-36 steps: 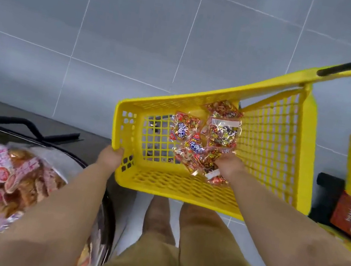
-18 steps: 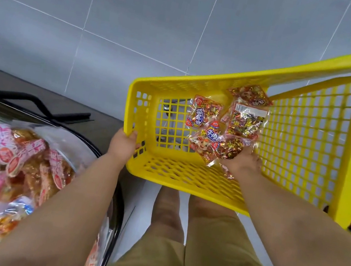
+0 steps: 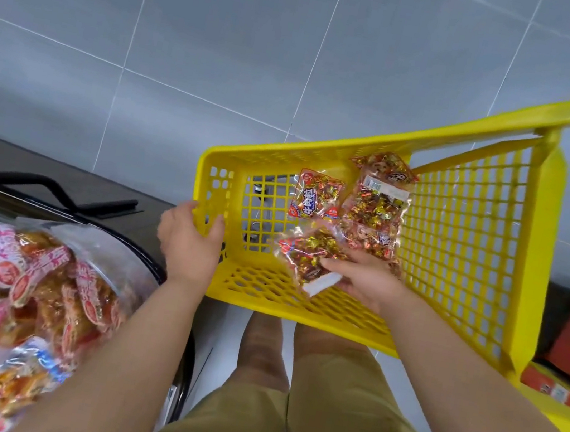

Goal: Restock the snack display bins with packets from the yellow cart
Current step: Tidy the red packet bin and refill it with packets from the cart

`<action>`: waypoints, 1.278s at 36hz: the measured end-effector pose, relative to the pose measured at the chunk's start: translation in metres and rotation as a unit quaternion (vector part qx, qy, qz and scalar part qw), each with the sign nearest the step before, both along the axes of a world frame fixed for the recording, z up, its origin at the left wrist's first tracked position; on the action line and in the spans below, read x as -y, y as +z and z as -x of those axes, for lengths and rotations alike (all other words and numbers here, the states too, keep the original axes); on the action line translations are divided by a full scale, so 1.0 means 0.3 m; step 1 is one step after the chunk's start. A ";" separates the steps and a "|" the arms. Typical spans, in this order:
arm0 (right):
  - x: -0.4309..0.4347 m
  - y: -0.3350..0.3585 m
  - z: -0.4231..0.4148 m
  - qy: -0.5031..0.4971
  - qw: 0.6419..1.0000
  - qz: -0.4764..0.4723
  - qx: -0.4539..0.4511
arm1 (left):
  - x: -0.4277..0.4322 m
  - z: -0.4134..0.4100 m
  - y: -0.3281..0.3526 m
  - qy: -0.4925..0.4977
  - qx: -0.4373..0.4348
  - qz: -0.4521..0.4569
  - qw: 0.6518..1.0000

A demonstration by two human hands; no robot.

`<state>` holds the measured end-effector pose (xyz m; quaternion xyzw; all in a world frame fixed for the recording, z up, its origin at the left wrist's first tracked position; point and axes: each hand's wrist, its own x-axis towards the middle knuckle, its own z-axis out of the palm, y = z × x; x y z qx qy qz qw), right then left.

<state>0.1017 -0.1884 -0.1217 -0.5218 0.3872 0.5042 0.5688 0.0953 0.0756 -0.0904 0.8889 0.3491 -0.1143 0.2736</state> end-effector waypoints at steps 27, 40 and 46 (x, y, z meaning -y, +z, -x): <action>-0.085 -0.326 -0.105 0.485 0.795 0.331 0.152 | 0.061 -0.035 -0.079 0.240 -0.087 0.494 0.831; 0.088 -0.087 -0.136 0.195 0.961 0.136 0.139 | 0.069 -0.052 -0.099 0.255 -0.061 0.436 0.861; -0.082 -0.044 -0.092 0.143 0.970 0.084 0.176 | 0.158 -0.090 -0.079 0.238 -0.100 0.492 0.832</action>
